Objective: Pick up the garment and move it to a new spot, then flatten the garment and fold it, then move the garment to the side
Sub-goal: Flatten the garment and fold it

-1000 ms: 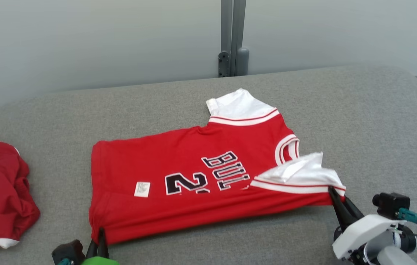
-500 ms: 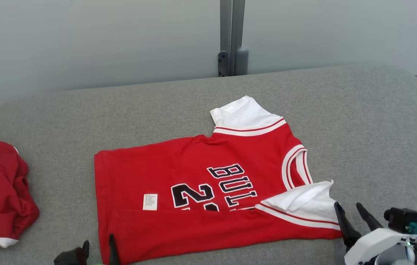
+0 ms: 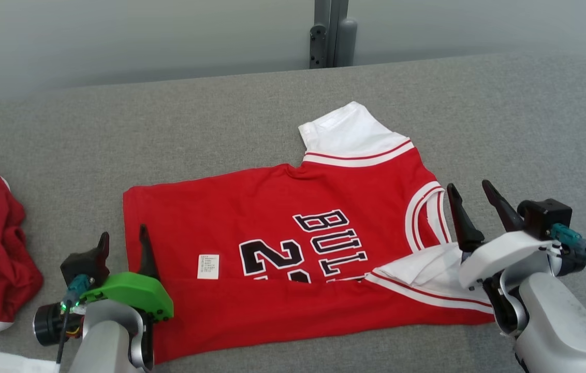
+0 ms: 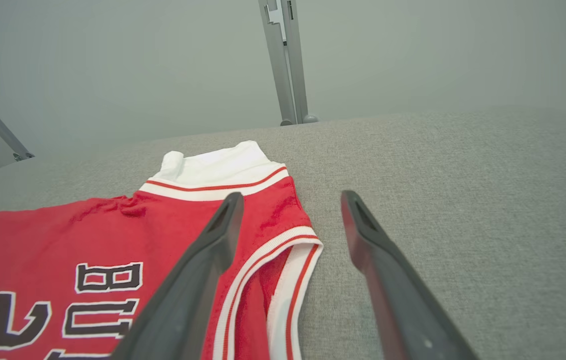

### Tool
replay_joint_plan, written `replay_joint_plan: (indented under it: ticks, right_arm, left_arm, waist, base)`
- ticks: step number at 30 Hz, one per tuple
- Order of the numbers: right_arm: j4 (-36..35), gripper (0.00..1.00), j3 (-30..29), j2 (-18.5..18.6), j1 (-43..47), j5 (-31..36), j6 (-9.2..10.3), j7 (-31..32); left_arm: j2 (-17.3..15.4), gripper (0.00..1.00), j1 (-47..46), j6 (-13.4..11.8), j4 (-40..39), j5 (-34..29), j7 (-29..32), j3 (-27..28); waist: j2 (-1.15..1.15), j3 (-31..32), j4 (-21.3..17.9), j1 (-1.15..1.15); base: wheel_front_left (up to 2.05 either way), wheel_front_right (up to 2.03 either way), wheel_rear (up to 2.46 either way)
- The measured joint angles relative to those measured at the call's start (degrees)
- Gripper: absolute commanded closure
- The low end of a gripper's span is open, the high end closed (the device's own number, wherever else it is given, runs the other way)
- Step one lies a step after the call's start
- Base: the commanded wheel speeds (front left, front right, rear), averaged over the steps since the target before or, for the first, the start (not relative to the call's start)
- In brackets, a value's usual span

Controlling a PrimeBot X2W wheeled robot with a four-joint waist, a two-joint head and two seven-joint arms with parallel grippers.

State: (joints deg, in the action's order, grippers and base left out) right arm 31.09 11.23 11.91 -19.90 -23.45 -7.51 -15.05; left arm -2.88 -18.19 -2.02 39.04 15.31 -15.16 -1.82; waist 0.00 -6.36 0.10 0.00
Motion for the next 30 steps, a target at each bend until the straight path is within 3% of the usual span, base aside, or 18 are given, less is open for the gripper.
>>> replay_joint_plan:
  ticks: [10, 19, 21, 22, 23, 25, 26, 27, 28, 29, 30]
  right_arm:
    - [1.26, 0.00, 2.29, -0.92, -7.28, 1.40, 0.00, 0.00]
    - [1.20, 0.00, 3.54, -0.98, -10.22, 0.88, 0.00, 0.00]
    - [1.22, 0.00, 3.72, -0.91, -10.79, 0.66, 0.00, 0.00]
    - [1.21, 0.00, 3.87, -0.88, -11.10, 0.57, 0.00, 0.00]
    - [1.22, 0.00, 4.05, -0.89, -11.34, 0.51, 0.00, 0.00]
    - [1.23, 0.00, 4.33, -0.86, -11.65, 0.43, 0.00, 0.00]
    - [1.25, 0.00, 4.46, -0.79, -11.88, 0.34, 0.00, 0.00]
    - [1.25, 0.00, 4.52, -0.70, -12.22, 0.25, 0.00, 0.00]
    - [1.25, 0.00, 4.56, -0.59, -12.47, 0.19, 0.00, 0.00]
    - [1.27, 0.00, 4.60, -0.46, -12.77, -0.09, 0.00, 0.00]
    - [1.40, 0.00, 4.75, -0.34, -13.18, -0.26, 0.00, 0.00]
  left_arm:
    - [-1.58, 0.00, -13.33, 0.58, 11.83, -1.52, 0.01, 0.24]
    - [-2.08, 0.00, -19.85, 1.00, 17.82, -1.37, 0.01, 0.90]
    - [-2.08, 0.23, -20.62, 1.40, 18.96, -0.88, 0.02, 1.41]
    - [-2.09, 0.26, -21.01, 1.49, 19.13, -0.63, 0.01, 1.66]
    - [-2.14, 0.24, -21.41, 1.48, 19.41, -0.65, 0.01, 1.66]
    - [-2.20, 0.11, -21.75, 1.88, 19.96, -0.71, 0.01, 1.62]
    - [-2.21, 0.24, -21.87, 2.01, 20.43, -0.75, 0.01, 1.45]
    - [-2.19, 0.50, -22.01, 2.10, 20.85, -0.79, 0.01, 1.35]
    - [-2.15, 0.57, -22.19, 2.35, 21.20, -0.79, 0.01, 1.34]
    - [-2.15, 1.00, -22.58, 2.54, 21.64, -0.79, -0.02, 1.19]
    - [-2.15, 1.00, -23.03, 2.59, 21.92, -0.79, -0.02, 1.13]
  waist:
    - [0.00, -6.48, 0.13, 0.00]
    - [0.00, -10.93, 0.12, 0.00]
    - [0.00, -11.54, 0.09, 0.00]
    - [0.00, -11.80, 0.07, 0.00]
    - [0.00, -11.99, 0.04, 0.00]
    - [0.00, -12.27, 0.03, 0.00]
    - [0.00, -12.42, 0.05, 0.00]
    - [0.00, -12.60, 0.10, 0.00]
    - [0.00, -12.75, 0.15, 0.00]
    - [0.00, -12.94, 0.22, 0.00]
    - [0.00, -13.16, 0.31, 0.00]
  base:
    - [0.00, 0.00, 0.00]
    - [0.00, 0.00, 0.00]
    - [0.00, 0.00, 0.00]
    - [0.00, 0.00, 0.00]
    - [0.00, 0.00, 0.00]
    - [0.00, 0.00, 0.00]
    - [0.00, 0.00, 0.00]
    - [0.00, 0.00, 0.00]
    - [0.00, 0.00, 0.00]
    - [0.00, 0.00, 0.00]
    - [0.00, 0.00, 0.00]
